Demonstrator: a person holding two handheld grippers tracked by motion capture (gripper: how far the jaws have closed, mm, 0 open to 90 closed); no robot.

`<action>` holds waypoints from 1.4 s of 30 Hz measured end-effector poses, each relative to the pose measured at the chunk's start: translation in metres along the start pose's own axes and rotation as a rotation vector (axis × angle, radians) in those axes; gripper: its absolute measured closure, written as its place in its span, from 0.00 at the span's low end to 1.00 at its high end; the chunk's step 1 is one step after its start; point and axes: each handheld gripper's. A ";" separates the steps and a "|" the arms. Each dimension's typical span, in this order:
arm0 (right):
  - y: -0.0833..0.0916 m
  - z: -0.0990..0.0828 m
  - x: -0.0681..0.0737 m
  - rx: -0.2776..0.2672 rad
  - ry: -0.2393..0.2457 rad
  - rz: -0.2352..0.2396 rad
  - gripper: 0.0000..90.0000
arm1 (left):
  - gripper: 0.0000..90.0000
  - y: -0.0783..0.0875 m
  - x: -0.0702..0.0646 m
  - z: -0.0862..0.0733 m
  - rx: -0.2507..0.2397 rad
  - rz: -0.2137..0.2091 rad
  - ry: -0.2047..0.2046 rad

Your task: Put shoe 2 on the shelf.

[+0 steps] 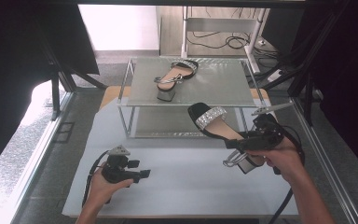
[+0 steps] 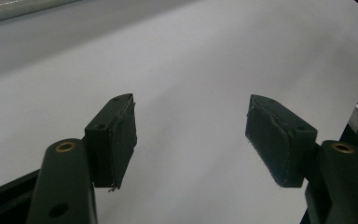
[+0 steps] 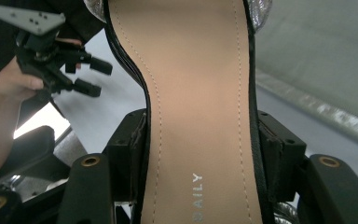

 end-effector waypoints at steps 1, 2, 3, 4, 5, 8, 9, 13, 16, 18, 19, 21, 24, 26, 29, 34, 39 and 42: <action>0.001 0.003 0.000 -0.004 -0.004 0.005 0.47 | 0.38 0.001 0.001 0.000 -0.004 0.002 0.001; 0.002 0.008 0.000 -0.008 -0.005 0.002 0.47 | 0.38 0.001 0.001 0.000 -0.004 0.002 -0.001; 0.002 0.010 0.000 -0.010 -0.006 -0.002 0.47 | 0.38 0.001 0.001 0.000 -0.005 0.003 -0.001; 0.003 0.014 0.000 -0.011 -0.006 -0.001 0.47 | 0.38 0.001 0.001 0.000 -0.005 0.003 -0.002; 0.003 0.016 0.000 -0.013 -0.008 -0.002 0.47 | 0.38 0.001 0.000 0.000 -0.005 0.003 -0.003; 0.004 0.028 -0.002 -0.013 -0.022 -0.008 0.47 | 0.38 0.000 0.000 0.000 -0.006 0.000 -0.004; 0.003 0.032 -0.003 -0.012 -0.024 -0.008 0.47 | 0.38 0.000 -0.001 0.000 -0.005 0.000 -0.004; 0.003 0.046 -0.006 -0.018 -0.039 -0.022 0.47 | 0.38 0.001 0.000 0.000 -0.008 -0.003 -0.002; 0.004 0.055 -0.010 -0.029 -0.057 -0.032 0.47 | 0.38 0.001 0.000 0.000 -0.010 -0.005 -0.001; 0.003 0.061 -0.013 -0.034 -0.070 -0.039 0.47 | 0.38 0.001 0.000 0.000 -0.009 -0.004 -0.001; 0.003 0.064 -0.015 -0.034 -0.079 -0.043 0.47 | 0.38 0.001 0.000 0.000 -0.010 -0.005 -0.002; 0.003 0.069 -0.018 -0.037 -0.094 -0.051 0.47 | 0.38 0.001 0.000 0.000 -0.008 -0.005 -0.007; 0.002 0.078 -0.024 -0.043 -0.122 -0.065 0.47 | 0.37 0.001 0.000 0.000 -0.008 -0.007 -0.008; 0.001 0.082 -0.028 -0.041 -0.131 -0.074 0.47 | 0.37 0.002 0.000 0.000 -0.009 -0.010 -0.007; -0.001 0.090 -0.033 -0.042 -0.149 -0.095 0.47 | 0.37 0.002 0.000 0.000 -0.010 -0.013 -0.008; -0.005 0.105 -0.042 -0.050 -0.181 -0.120 0.47 | 0.37 0.002 -0.001 0.000 -0.009 -0.016 -0.014; -0.014 0.119 -0.052 -0.053 -0.215 -0.144 0.47 | 0.37 0.001 -0.002 0.000 -0.010 -0.021 -0.017; -0.020 0.130 -0.059 -0.049 -0.238 -0.159 0.47 | 0.38 0.000 -0.002 0.000 -0.008 -0.027 -0.018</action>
Point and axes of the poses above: each handheld gripper's, and its own axes: y roughly backward along the jaws, z roughly out of its top, x roughly to its left, and after that the axes turned 5 degrees about x, right-handed
